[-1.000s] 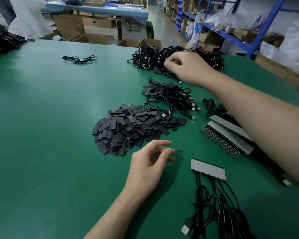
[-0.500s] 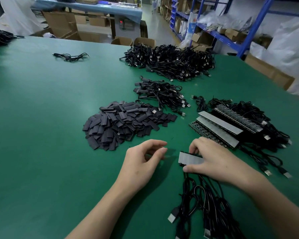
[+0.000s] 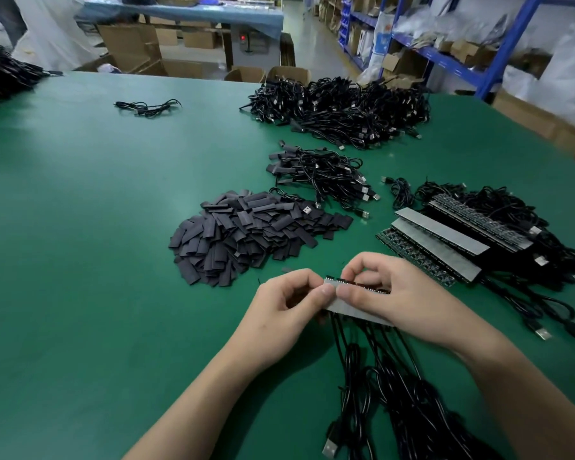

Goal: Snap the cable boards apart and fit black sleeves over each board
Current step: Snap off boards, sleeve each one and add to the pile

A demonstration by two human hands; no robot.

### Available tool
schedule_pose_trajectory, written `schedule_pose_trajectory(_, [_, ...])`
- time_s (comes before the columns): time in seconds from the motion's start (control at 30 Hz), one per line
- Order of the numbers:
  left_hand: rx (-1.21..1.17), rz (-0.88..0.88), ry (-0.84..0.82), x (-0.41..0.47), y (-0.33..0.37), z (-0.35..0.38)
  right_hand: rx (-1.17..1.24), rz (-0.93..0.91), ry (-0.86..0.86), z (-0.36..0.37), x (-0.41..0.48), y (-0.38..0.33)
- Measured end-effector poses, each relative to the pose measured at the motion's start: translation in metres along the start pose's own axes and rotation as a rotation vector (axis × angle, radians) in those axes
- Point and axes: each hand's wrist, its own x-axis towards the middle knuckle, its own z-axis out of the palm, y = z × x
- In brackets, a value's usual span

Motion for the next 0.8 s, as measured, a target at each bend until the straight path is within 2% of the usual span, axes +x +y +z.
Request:
schedule_pose_trajectory(0.13, [0.016, -0.006, -0.008, 0.000, 0.001, 0.002, 0.061, -0.025, -0.019, 0.005, 0.000, 0.011])
schedule_pose_trajectory(0.37, [0.216, 0.040, 0.058, 0.000, 0.000, 0.007, 0.288, -0.019, -0.044, 0.016, -0.002, 0.020])
schedule_pose_trajectory(0.47, [0.173, 0.009, 0.039, 0.000, 0.000, 0.007, 0.321, -0.025, -0.031, 0.020, -0.003, 0.021])
schedule_pose_trajectory(0.63, [-0.016, -0.036, -0.067, -0.003, 0.005, 0.011, 0.514, -0.041, -0.075, 0.020, -0.007, 0.019])
schedule_pose_trajectory(0.8, [-0.084, -0.042, -0.081, -0.005, 0.004, 0.013, 0.551, -0.046, -0.100, 0.019, -0.008, 0.019])
